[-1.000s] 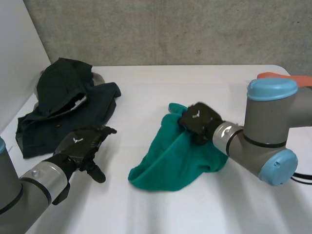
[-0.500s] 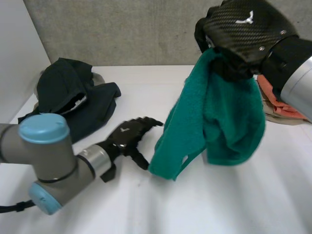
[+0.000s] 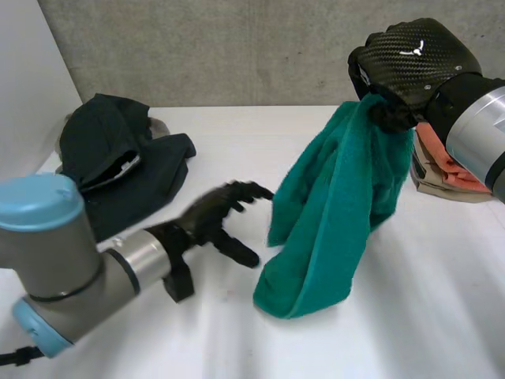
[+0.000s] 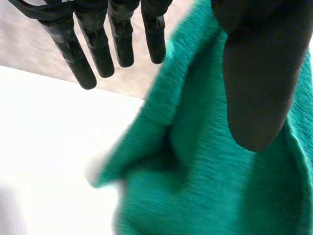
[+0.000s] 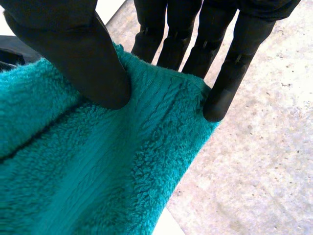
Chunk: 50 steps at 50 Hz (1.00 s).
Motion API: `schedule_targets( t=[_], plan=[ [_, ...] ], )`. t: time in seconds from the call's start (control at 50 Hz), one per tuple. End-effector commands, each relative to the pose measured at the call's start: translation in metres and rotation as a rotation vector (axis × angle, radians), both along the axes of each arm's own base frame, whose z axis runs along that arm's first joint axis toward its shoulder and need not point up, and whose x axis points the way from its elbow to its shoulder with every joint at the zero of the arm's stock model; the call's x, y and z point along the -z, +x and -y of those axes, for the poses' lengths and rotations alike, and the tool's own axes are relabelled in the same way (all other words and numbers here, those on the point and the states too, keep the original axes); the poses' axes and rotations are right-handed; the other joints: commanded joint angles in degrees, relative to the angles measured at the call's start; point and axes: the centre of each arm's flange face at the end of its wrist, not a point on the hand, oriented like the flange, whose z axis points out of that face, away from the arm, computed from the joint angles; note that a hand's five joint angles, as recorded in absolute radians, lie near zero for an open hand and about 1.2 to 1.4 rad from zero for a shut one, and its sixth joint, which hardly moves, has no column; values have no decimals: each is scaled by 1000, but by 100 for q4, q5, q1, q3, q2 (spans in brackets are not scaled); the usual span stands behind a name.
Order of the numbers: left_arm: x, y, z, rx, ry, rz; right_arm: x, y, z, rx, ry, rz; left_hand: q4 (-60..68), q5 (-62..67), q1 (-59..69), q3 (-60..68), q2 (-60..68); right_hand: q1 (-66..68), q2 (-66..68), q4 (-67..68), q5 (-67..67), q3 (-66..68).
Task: Fold the laundry.
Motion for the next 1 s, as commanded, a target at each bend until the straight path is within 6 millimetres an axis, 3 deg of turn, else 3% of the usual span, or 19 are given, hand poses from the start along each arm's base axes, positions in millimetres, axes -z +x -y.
schedule_targets(
  t=[0.02, 0.14, 0.26, 0.54, 0.7, 0.74, 0.82, 0.9, 0.98, 1.0],
  plan=[
    [6, 34, 25, -102, -18, 94, -9, 1, -4, 2, -31, 18, 89, 113, -14, 36, 47, 1618, 1271, 1146, 1428, 1206],
    [27, 40, -5, -56, 94, 208, -15, 4, -13, -6, -44, 31, -45, -21, -148, -98, -87, 1618, 1271, 1146, 1428, 1206],
    [41, 32, -40, 32, 107, 297, -19, 5, -19, -5, -48, 42, -314, -291, -417, -368, -357, 1618, 1271, 1146, 1428, 1206],
    [49, -13, -45, 34, -60, 333, -23, 5, -31, -16, -33, 64, -314, -291, -417, -368, -357, 1618, 1271, 1146, 1428, 1206],
    [68, -44, -52, 70, -83, 366, -24, 0, -32, 4, -4, 91, -231, -207, -334, -284, -273, 1618, 1271, 1146, 1428, 1206],
    [72, -49, -51, 64, -87, 375, -24, -1, -32, 11, 4, 101, 321, 344, 218, 267, 279, 1618, 1271, 1146, 1428, 1206],
    [74, -58, -40, 5, -113, 387, -26, -5, -30, 35, 21, 124, 5559, 5582, 5456, 5505, 5517, 1618, 1271, 1146, 1428, 1206],
    [51, -49, -9, -156, -158, 366, -27, -17, -18, 88, 29, 136, 5975, 5998, 5872, 5921, 5933, 1618, 1271, 1146, 1428, 1206],
    [-6, -16, 19, -301, -217, 308, -26, -38, 7, 159, 19, 116, 5975, 5998, 5872, 5921, 5933, 1618, 1271, 1146, 1428, 1206],
    [-33, -1, 29, -330, -263, 266, -26, -43, 12, 172, 15, 105, 5975, 5998, 5872, 5921, 5933, 1618, 1271, 1146, 1428, 1206]
  ],
)
